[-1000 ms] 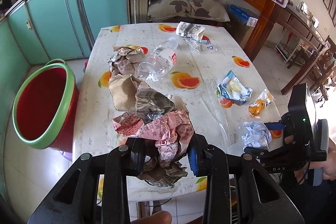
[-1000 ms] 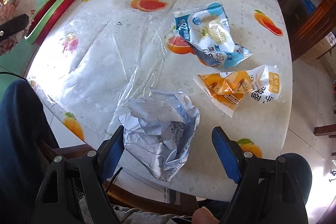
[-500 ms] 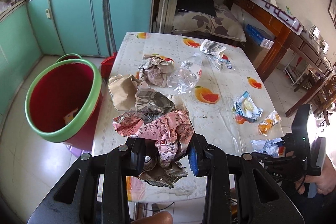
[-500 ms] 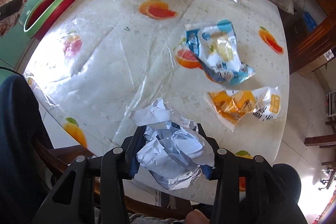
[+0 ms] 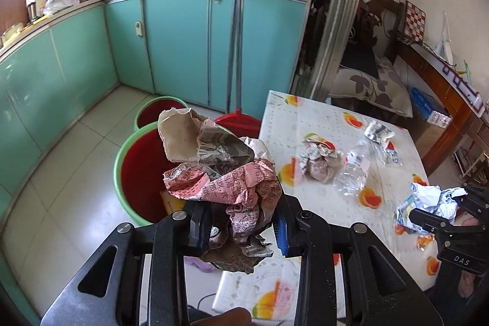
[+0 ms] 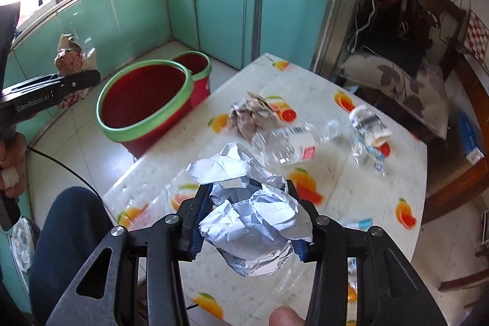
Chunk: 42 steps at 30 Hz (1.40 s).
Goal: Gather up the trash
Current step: 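Grasp the crumpled white paper with the right tool while the left tool holds the wrapper, then carry the wrapper and white paper over the red bucket and open both tools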
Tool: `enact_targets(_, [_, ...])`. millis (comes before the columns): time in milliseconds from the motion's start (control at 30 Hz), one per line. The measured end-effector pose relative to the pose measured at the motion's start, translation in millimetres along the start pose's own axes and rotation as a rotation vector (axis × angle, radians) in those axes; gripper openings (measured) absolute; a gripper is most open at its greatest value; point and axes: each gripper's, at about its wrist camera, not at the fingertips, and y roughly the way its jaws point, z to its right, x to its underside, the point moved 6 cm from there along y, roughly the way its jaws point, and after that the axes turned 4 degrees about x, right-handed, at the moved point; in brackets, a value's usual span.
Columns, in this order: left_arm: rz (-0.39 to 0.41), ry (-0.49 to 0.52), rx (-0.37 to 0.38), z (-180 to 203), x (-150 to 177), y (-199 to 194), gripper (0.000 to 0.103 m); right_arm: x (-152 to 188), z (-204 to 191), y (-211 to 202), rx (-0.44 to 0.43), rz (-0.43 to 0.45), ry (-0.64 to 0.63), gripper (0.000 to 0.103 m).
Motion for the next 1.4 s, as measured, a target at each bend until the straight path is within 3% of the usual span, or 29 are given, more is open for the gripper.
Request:
enact_targets(300, [0.007, -0.057, -0.061, -62, -11, 24, 0.032, -72, -60, 11, -0.062, 0.11, -0.062, 0.043])
enact_targets(767, [-0.071, -0.112, -0.055, -98, -4, 84, 0.034, -118, -90, 29, -0.071, 0.129, -0.078, 0.043])
enact_targets(833, [-0.085, -0.122, -0.06, -101, -1, 88, 0.056, -121, -94, 33, -0.071, 0.128, -0.084, 0.043])
enact_targets(867, [-0.081, -0.129, -0.063, -104, -1, 88, 0.08, -122, -96, 35, -0.073, 0.126, -0.087, 0.043])
enact_targets(900, [-0.071, -0.137, -0.062, -106, -1, 87, 0.089, -123, -100, 38, -0.075, 0.122, -0.09, 0.043])
enact_targets(1033, [-0.059, -0.148, -0.067, -116, -3, 84, 0.09, -130, -111, 48, -0.085, 0.118, -0.1, 0.043])
enact_targets(1133, [-0.033, -0.174, -0.08, -127, -5, 76, 0.096, -138, -121, 55, -0.103, 0.122, -0.104, 0.043])
enact_targets(1400, [0.06, -0.249, -0.213, -168, -2, 33, 0.099, -163, -163, 82, -0.154, 0.135, -0.142, 0.043])
